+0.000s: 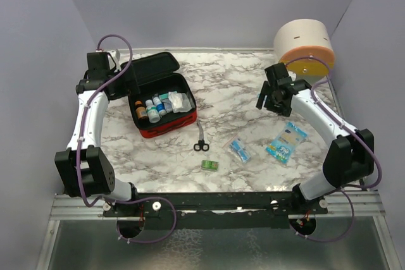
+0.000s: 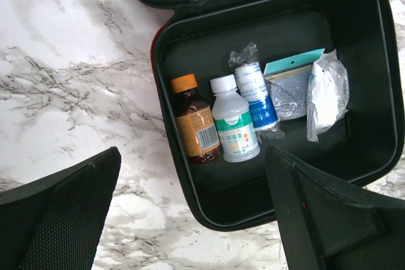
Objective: Organize the medicine kit
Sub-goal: Place the medical item at the medicine box, then pick up the medical item at the center of the board.
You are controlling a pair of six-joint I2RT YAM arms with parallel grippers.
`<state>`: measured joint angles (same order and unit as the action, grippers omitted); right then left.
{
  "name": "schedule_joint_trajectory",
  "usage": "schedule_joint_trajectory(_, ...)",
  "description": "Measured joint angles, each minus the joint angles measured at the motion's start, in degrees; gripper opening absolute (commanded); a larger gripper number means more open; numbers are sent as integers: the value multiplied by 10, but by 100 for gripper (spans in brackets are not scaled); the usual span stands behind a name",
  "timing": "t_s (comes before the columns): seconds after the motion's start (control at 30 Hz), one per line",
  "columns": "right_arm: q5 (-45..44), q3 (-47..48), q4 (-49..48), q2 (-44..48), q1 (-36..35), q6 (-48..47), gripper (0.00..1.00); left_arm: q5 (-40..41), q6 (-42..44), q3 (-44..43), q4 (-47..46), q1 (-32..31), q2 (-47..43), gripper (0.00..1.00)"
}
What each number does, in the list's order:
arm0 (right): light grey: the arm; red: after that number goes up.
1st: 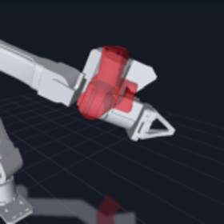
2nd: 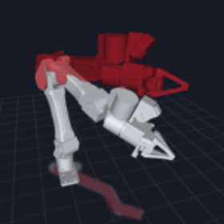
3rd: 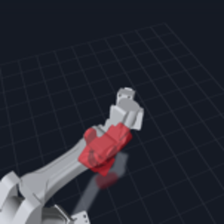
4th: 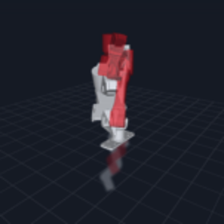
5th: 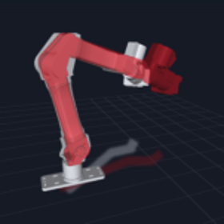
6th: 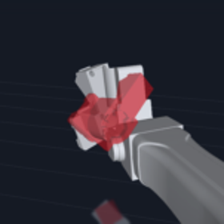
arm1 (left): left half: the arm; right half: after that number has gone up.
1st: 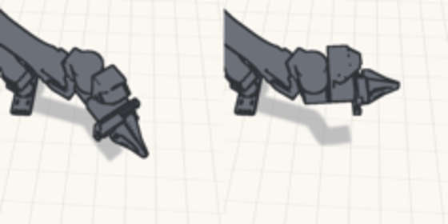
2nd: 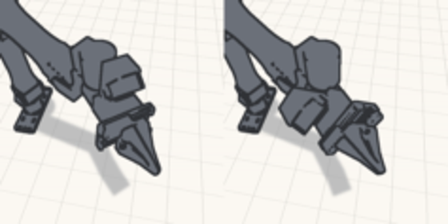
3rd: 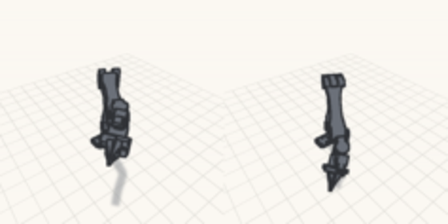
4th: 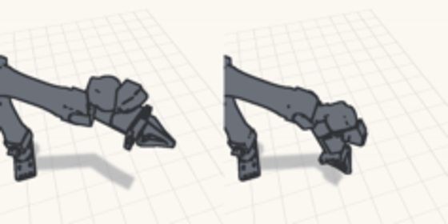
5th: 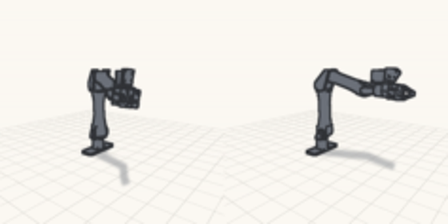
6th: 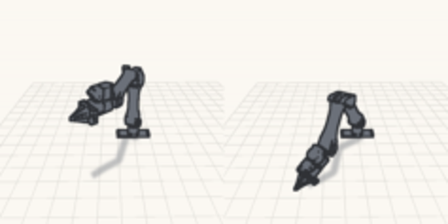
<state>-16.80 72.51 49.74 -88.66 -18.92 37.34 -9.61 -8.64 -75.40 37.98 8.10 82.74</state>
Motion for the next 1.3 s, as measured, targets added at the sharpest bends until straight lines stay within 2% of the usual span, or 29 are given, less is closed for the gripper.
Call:
schedule_joint_trajectory(0.23, 26, -8, -5, 20, 6, 6, 85, 3, 4, -3, -1, -10, 2, 99)
schedule_joint_trajectory(0.6, 135, -6, -33, 24, -4, -68, 84, 13, 55, -3, 8, -10, -5, 99)
schedule_joint_trajectory(0.77, 129, -26, -31, 33, -75, -101, 84, -3, 64, -14, 33, -10, -8, 99)
schedule_joint_trajectory(0.97, 122, -64, -29, 28, -179, -81, 83, -11, 66, -48, 57, -10, 9, 99)
schedule_joint_trajectory(1.13, 109, -107, -28, 26, -191, -30, 83, -11, 68, -64, 69, -10, 14, 99)
schedule_joint_trajectory(1.3, 108, -152, -38, 15, -201, -23, 82, -14, 71, -64, 76, -10, 16, 99)
